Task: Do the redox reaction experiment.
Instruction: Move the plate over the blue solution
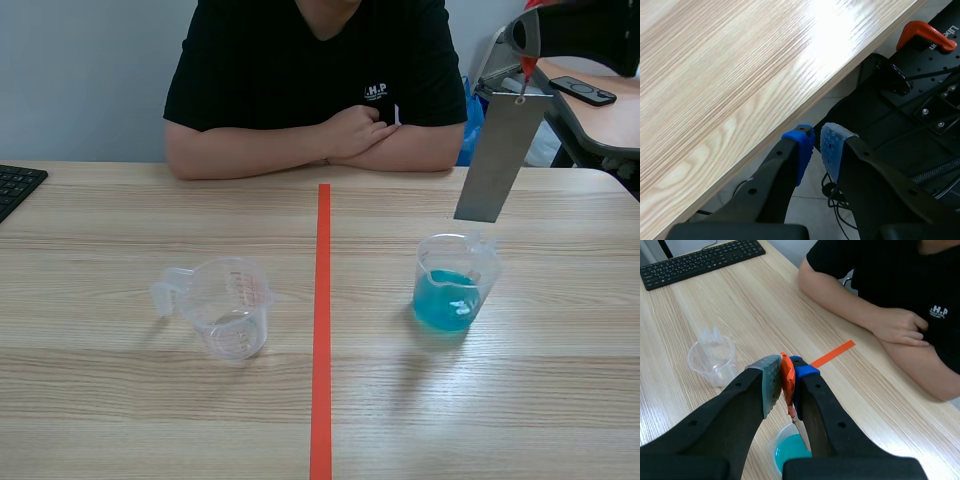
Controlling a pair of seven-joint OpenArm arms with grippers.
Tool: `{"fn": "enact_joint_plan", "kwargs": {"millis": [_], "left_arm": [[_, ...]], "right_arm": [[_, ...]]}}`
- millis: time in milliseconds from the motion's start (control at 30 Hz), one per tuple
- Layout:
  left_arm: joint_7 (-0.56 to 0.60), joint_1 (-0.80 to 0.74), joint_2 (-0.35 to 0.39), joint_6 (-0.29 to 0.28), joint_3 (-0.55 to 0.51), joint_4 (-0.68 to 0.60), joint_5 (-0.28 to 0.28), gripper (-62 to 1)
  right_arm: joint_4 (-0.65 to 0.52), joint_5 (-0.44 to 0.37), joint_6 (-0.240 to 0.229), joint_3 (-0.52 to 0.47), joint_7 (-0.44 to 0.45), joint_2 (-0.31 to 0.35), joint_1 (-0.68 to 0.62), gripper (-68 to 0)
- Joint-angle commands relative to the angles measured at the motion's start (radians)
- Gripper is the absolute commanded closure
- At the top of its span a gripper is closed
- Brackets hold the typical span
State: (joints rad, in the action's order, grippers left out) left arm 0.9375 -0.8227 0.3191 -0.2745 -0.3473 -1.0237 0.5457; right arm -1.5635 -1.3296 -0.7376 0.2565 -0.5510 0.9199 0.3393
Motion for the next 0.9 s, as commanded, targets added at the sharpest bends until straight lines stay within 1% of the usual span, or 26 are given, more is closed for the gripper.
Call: {"fn": "enact_joint_plan", "kwargs": {"millis": [0, 67, 100, 600, 667, 733, 767, 867], "left_arm": [[0.014, -0.008, 0.003, -0.002, 0.001, -0.016, -0.014, -8.5], [0.016, -0.008, 0.003, -0.002, 0.001, -0.016, -0.038, -8.5], [0.016, -0.008, 0.003, -0.002, 0.001, -0.016, -0.041, -8.5], [0.016, -0.008, 0.003, -0.002, 0.001, -0.016, -0.04, -8.5], [0.016, -0.008, 0.013, -0.003, 0.001, -0.016, -0.04, -8.5], [0.017, -0.005, 0.039, -0.007, 0.001, -0.016, -0.041, -8.5], [0.018, -0.001, 0.06, -0.017, 0.001, -0.016, -0.051, -8.5], [0.025, 0.027, 0.15, -0.116, 0.001, -0.016, -0.14, -8.5]], "right_arm": [[-0.008, -0.013, -0.008, -0.015, 0.016, 0.0, 0.021, -1.4], [0.0, -0.012, -0.008, -0.015, 0.011, -0.007, 0.021, -1.4], [0.003, -0.01, -0.008, -0.015, 0.009, -0.011, 0.021, -1.4], [0.006, -0.01, -0.008, -0.015, -0.013, -0.017, 0.02, -1.4], [0.006, -0.01, -0.008, -0.015, -0.016, -0.017, 0.021, -1.4], [0.006, -0.01, -0.008, -0.015, -0.016, -0.017, 0.021, -1.3], [0.006, -0.01, -0.008, -0.015, -0.019, -0.017, 0.021, -1.3], [0.006, -0.01, -0.008, -0.015, -0.027, -0.017, 0.021, -1.3]]}}
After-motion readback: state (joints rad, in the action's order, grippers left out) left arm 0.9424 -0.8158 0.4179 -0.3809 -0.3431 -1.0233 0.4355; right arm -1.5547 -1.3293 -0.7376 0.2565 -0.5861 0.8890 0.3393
